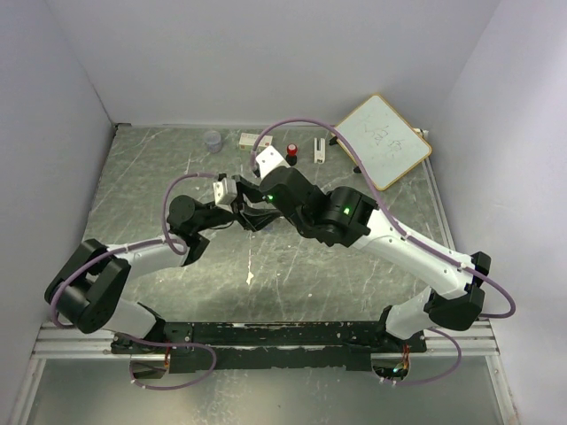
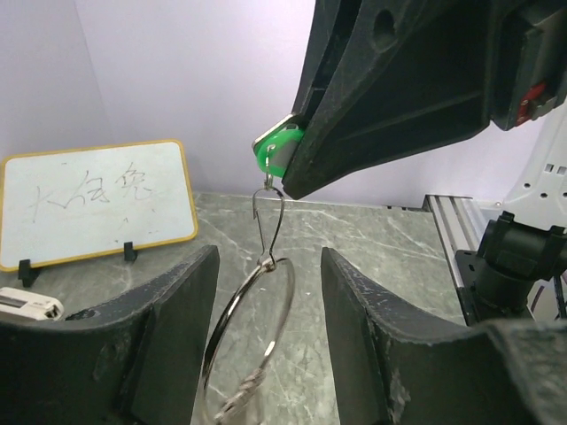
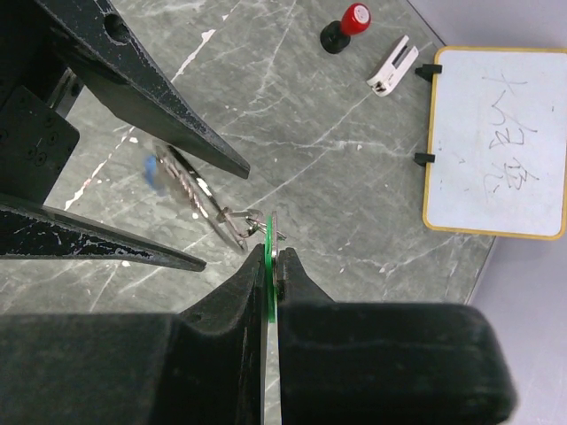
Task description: Remove the keys from the keyring
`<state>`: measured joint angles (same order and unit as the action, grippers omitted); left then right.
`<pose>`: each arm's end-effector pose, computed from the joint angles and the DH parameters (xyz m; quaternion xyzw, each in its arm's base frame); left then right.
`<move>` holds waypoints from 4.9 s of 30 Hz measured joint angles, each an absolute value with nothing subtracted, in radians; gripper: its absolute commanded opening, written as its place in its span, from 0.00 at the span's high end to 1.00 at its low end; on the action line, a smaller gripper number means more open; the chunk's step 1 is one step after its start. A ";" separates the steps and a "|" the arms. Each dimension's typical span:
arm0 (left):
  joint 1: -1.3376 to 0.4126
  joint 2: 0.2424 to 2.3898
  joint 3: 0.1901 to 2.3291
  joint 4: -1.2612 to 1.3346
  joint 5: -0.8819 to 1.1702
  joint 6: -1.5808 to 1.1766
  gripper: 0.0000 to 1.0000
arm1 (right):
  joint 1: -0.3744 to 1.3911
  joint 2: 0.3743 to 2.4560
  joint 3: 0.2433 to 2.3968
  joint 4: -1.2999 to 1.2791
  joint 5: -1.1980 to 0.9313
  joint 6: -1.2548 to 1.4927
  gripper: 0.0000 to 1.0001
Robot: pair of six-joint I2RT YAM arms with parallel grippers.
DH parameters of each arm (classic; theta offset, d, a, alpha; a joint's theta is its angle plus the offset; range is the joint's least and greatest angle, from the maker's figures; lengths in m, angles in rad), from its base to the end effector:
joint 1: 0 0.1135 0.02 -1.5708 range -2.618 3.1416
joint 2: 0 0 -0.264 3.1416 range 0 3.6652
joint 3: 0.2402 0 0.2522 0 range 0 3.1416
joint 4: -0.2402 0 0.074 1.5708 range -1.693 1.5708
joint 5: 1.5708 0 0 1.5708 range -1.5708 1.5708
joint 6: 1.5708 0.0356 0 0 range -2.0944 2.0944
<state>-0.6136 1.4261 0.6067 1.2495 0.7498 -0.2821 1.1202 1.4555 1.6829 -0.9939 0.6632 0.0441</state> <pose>0.2182 -0.1833 0.2784 0.3869 0.4447 -0.5174 0.6204 0.1453 0.2500 0.4186 -0.3365 0.8125 -0.0468 0.4738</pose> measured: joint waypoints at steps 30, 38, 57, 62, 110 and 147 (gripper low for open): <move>-0.614 1.505 0.609 1.406 0.783 -0.379 0.53 | 1.122 1.456 1.658 -0.965 0.660 0.044 1.00; -0.614 1.505 0.609 1.410 0.758 -0.379 0.55 | 1.122 1.456 1.655 -0.953 0.654 0.045 1.00; -0.614 1.525 0.609 1.444 0.744 -0.389 0.62 | 1.133 1.469 1.651 -0.951 0.643 0.046 1.00; -0.614 1.532 0.609 1.452 0.744 -0.397 0.62 | 1.134 1.469 1.651 -0.951 0.644 0.046 1.00; -0.614 1.548 0.591 1.460 0.719 -0.400 0.64 | 1.148 1.484 1.651 -0.949 0.674 0.050 1.00; -0.614 1.533 0.568 1.445 0.680 -0.376 0.68 | 1.154 1.498 1.651 -0.947 0.689 0.052 1.00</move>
